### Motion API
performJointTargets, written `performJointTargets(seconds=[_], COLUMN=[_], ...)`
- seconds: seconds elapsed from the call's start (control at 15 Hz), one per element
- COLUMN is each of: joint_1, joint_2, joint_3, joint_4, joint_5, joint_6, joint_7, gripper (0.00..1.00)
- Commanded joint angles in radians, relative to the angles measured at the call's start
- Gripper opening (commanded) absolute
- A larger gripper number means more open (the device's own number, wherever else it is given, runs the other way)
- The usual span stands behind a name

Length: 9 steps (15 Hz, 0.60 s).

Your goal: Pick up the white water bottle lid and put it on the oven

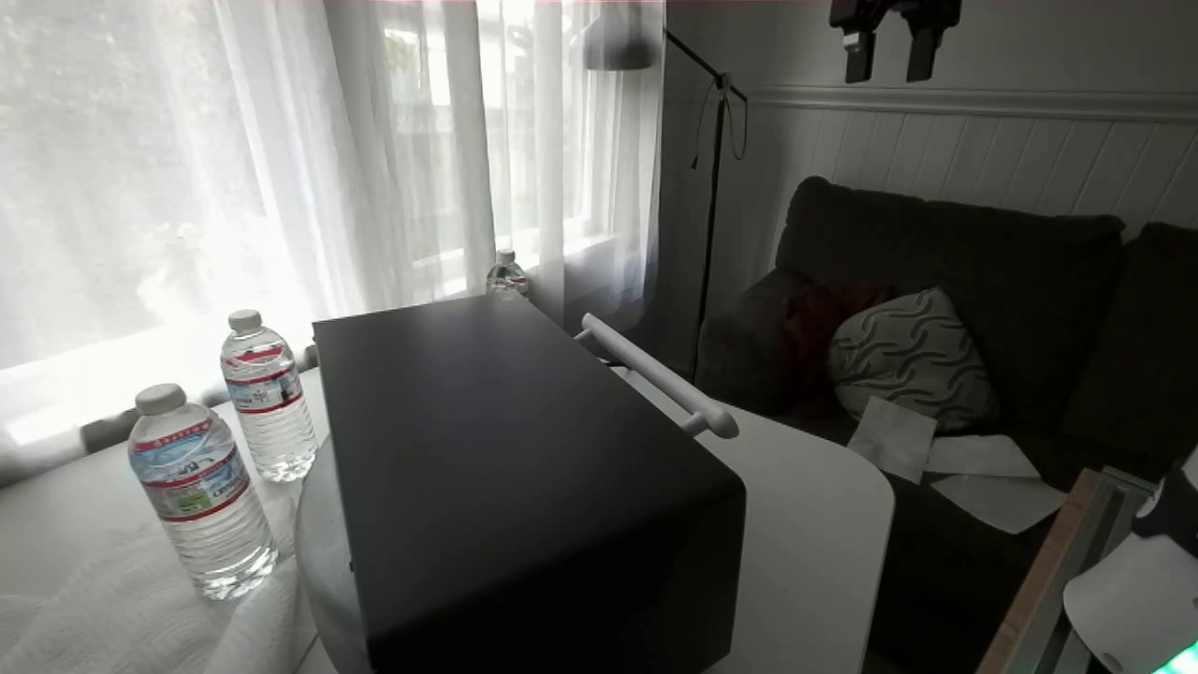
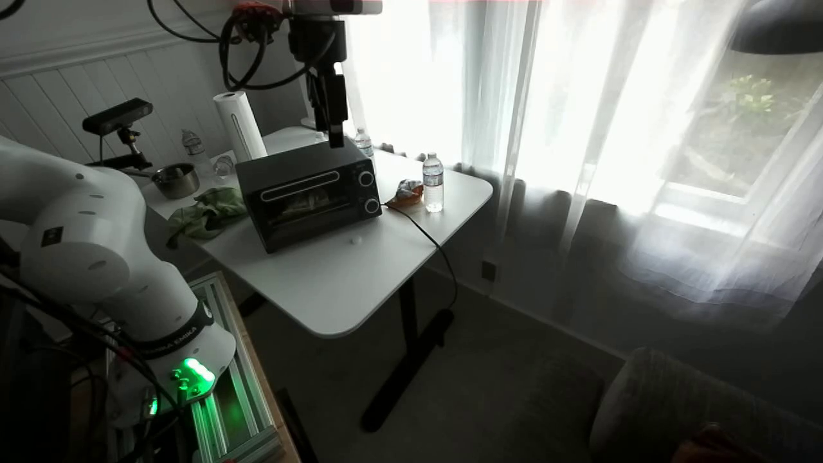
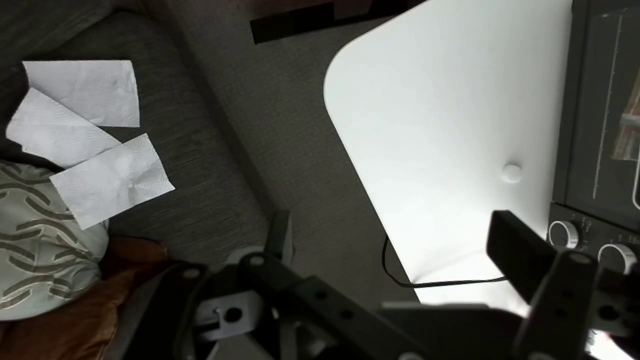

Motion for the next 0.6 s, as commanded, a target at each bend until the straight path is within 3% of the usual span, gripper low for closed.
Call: performJointTargets(seconds=[0.0, 0.4, 0.53], joint_1=[0.011, 0.011, 0.044], joint_2=[0.001, 0.001, -0.006], joint_3=[-0.009, -0.009, 0.025], joint_4=[0.003, 0.003, -0.018], joint_5=[-0.004, -0.004, -0.006], joint_6=[-0.003, -0.003, 0.021], joint_7=[0.004, 0.004, -0.010], gripper=[1.00, 1.00, 1.00])
